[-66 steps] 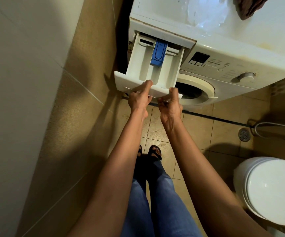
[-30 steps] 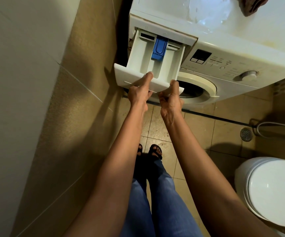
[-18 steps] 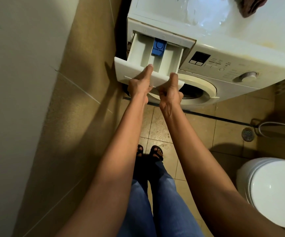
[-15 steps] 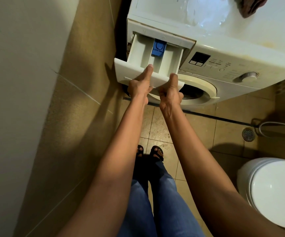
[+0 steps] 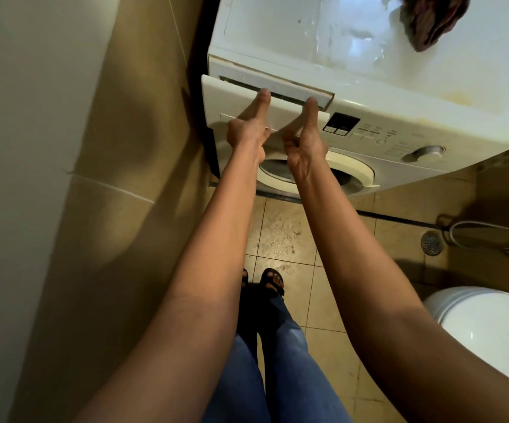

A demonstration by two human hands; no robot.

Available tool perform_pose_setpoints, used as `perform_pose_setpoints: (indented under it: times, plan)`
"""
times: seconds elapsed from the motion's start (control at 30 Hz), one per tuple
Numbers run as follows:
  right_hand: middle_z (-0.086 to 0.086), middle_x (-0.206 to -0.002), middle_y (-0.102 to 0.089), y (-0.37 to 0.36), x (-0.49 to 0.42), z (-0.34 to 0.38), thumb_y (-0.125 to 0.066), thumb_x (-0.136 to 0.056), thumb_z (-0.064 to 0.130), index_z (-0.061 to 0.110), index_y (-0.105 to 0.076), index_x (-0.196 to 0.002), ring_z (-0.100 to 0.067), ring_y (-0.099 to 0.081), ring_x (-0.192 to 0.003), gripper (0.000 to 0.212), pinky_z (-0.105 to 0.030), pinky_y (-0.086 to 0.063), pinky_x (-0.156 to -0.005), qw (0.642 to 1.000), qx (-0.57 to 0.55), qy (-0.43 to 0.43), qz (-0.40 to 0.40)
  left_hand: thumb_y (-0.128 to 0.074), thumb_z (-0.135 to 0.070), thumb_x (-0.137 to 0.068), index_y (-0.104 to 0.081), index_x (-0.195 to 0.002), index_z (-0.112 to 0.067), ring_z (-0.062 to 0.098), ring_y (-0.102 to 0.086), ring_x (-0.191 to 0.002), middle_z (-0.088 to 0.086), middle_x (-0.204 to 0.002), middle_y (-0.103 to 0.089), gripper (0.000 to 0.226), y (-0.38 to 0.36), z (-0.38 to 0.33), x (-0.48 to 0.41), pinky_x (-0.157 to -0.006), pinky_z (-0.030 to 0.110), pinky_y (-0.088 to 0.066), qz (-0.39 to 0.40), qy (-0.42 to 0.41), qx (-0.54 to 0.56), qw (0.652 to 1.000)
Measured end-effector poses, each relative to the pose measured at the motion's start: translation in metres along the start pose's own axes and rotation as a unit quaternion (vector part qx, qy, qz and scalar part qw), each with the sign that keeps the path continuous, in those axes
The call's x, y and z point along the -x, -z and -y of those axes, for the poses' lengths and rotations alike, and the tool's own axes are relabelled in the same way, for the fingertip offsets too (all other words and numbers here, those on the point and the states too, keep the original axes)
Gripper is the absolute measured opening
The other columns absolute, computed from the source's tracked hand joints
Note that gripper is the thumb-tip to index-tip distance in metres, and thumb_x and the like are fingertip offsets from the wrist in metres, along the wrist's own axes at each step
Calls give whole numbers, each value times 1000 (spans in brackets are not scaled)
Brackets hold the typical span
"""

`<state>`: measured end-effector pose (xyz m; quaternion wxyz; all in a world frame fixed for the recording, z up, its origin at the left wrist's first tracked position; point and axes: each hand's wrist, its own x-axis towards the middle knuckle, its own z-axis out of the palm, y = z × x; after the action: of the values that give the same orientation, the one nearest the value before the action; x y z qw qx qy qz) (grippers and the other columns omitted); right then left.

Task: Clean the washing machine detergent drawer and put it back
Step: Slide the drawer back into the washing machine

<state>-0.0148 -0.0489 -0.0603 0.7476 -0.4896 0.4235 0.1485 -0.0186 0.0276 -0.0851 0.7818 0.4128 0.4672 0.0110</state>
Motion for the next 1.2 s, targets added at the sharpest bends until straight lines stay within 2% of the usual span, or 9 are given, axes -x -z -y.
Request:
perform_pose_setpoints:
  times: [0.13, 0.23, 0.3, 0.73, 0.8, 0.87, 0.93, 1.03, 1.2]
  plan:
    - [-17, -107, -61, -8, -10, 9, -74, -77, 49, 0, -41, -128, -18, -58, -67, 78, -23, -54, -54, 999, -31, -4, 19, -78, -36, -78, -46, -133, 2, 26, -60, -109, 15, -125, -58, 74, -11, -8, -10, -91, 39, -56, -2, -9, 12, 1000]
    - [-26, -120, -60, -12, -18, 14, -72, -78, 48, 1, -44, -118, -31, -67, -97, 67, -36, -57, -84, 999, -21, -11, 26, -77, -39, -79, -52, -128, 2, 21, -61, -98, 12, -120, -61, 69, -19, -13, -14, -91, 37, -56, -3, -5, -8, 1000]
    - [-27, -124, -58, -15, -22, 17, -74, -77, 45, 1, -43, -120, -35, -62, -110, 69, -39, -53, -91, 999, -38, -13, 21, -77, -39, -78, -54, -126, 2, 21, -61, -95, 9, -116, -62, 67, -23, -15, -17, -90, 37, -56, -6, -5, -12, 1000]
    - [-22, -119, -60, -22, -31, 14, -80, -72, 41, -4, -40, -127, -33, -66, -101, 81, -40, -57, -86, 998, -55, 2, -2, -78, -33, -78, -49, -127, 1, 32, -58, -119, 16, -130, -58, 66, -27, -22, -24, -92, 37, -55, -10, 17, -13, 1000]
    - [-22, -122, -59, -21, -30, 14, -80, -73, 42, -4, -40, -130, -28, -66, -93, 83, -36, -57, -84, 998, -56, 5, -1, -77, -36, -78, -51, -128, 1, 30, -59, -117, 13, -126, -59, 68, -27, -22, -23, -91, 36, -55, -7, 20, -19, 1000]
    - [-21, -124, -57, -21, -28, 15, -78, -73, 45, -3, -39, -130, -24, -64, -82, 84, -30, -58, -76, 999, -49, 0, -1, -77, -43, -78, -52, -129, -1, 24, -63, -99, 4, -107, -61, 70, -27, -24, -18, -86, 29, -56, -6, 20, -40, 999]
    - [-22, -124, -55, -20, -28, 15, -77, -74, 48, 0, -37, -129, -29, -65, -95, 83, -33, -58, -78, 999, -49, -21, 11, -75, -50, -77, -56, -128, -9, 19, -61, -89, 1, -102, -60, 68, -27, -25, -14, -84, 27, -54, 2, 22, -53, 998]
    - [-28, -134, -48, -24, -31, 16, -72, -76, 52, 0, -41, -121, -38, -54, -121, 75, -43, -53, -93, 995, -61, -68, 52, -75, -49, -78, -58, -129, -20, 28, -52, -124, 7, -136, -53, 61, -27, -27, -10, -102, 36, -48, 29, 36, -45, 998]
    - [-31, -149, -26, -34, -30, 19, -64, -86, 48, 1, -34, -144, -37, -34, -137, 81, -39, -33, -113, 970, -98, -143, 169, -73, -44, -82, -55, -131, -23, 29, -46, -130, 6, -140, -50, 57, -31, -35, -11, -105, 43, -46, 52, 49, 1, 997]
